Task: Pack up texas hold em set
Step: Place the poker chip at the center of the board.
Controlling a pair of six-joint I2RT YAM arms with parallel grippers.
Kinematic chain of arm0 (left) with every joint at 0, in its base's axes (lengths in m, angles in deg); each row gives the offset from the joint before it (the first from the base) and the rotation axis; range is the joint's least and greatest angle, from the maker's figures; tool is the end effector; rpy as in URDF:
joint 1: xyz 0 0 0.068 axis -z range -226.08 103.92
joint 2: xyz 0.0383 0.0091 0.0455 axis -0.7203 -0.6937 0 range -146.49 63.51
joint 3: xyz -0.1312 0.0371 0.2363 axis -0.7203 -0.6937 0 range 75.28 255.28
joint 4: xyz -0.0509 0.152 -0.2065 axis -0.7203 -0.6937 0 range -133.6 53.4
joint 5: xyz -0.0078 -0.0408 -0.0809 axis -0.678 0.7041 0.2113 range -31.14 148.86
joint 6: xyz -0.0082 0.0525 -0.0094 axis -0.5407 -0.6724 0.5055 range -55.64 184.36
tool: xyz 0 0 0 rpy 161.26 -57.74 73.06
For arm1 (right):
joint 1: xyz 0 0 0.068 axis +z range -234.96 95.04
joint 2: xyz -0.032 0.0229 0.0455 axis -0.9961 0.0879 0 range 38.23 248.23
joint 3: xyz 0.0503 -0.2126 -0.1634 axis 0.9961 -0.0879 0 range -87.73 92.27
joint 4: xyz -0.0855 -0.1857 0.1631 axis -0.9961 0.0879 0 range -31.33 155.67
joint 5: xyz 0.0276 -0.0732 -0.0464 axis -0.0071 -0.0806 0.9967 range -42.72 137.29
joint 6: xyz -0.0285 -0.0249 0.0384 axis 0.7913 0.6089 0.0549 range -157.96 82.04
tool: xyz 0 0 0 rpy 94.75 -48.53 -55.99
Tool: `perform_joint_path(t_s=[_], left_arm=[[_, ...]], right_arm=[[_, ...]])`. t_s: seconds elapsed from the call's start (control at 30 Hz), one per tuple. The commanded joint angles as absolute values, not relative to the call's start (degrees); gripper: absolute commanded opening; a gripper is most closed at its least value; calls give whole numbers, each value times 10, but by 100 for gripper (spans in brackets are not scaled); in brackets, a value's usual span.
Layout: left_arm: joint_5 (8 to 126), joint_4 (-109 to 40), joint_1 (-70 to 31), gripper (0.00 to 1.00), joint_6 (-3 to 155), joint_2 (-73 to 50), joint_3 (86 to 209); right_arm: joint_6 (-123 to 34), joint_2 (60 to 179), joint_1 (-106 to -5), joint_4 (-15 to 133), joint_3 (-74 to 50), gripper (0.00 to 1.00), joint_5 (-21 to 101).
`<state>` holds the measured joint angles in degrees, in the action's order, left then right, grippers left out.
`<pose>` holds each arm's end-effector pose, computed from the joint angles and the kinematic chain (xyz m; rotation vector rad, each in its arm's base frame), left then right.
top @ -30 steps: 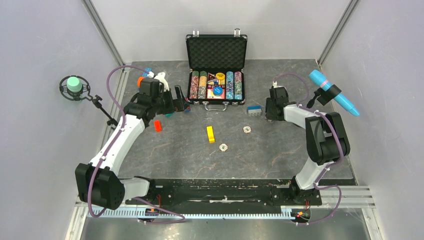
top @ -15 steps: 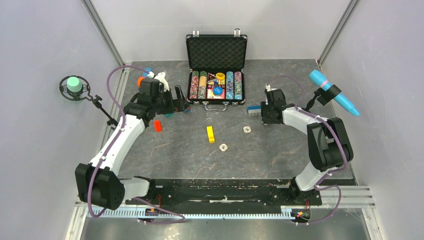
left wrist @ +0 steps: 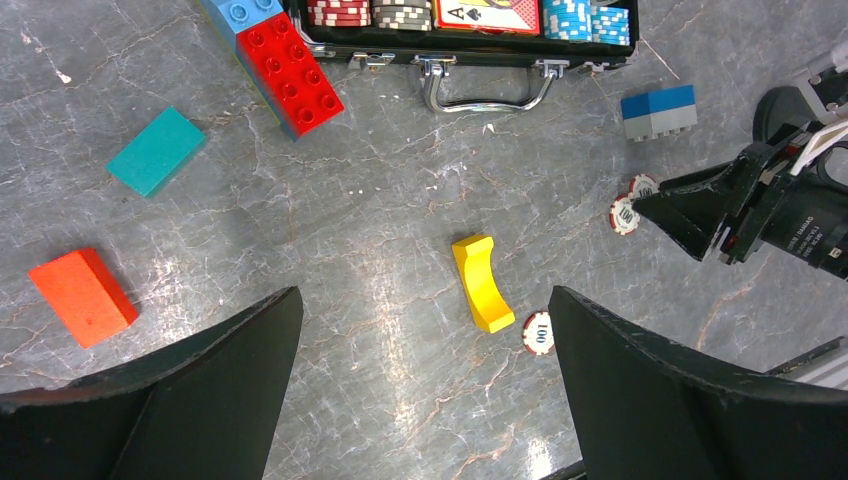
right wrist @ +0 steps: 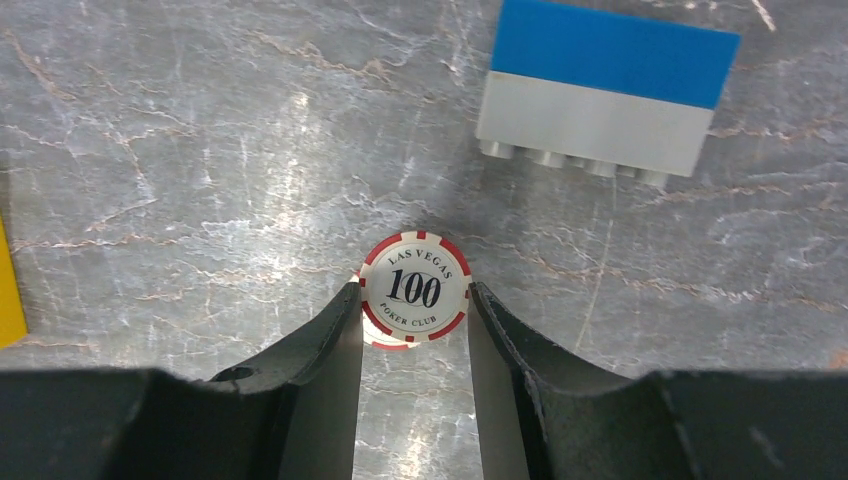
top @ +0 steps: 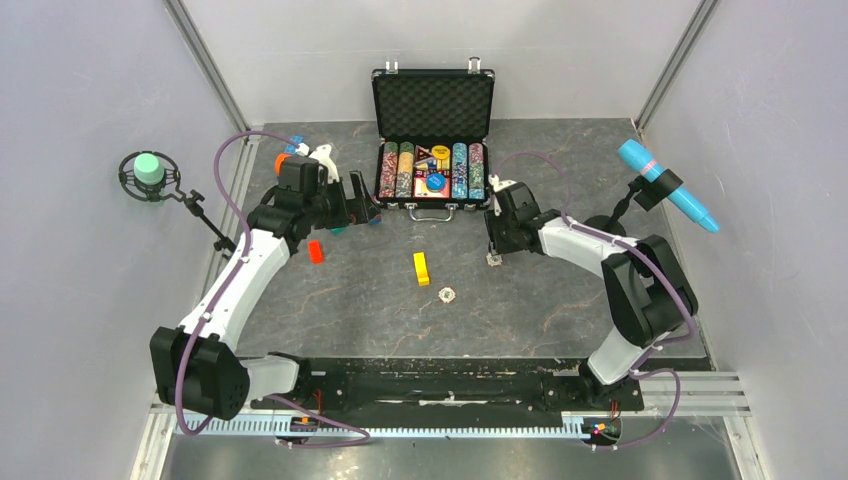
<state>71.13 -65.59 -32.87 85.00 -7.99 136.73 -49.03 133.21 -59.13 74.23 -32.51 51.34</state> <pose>0.2635 -0.0696 0.3116 -0.0313 2.2938 -0.5534 0.2999 0.1425 0.1759 -0.2984 2.5232 0.1660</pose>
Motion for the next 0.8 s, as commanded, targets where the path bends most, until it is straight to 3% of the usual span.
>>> perform_joint_path(t_s=[0.0,0.77], left_arm=[[719,-639,-332,100,836,-64,1365],[722,-639,-332,100,836,-66,1365]], right_arm=[[-500,1344,-582,734,-296,30,510],[-499,1350,-560,750,-322,35,522]])
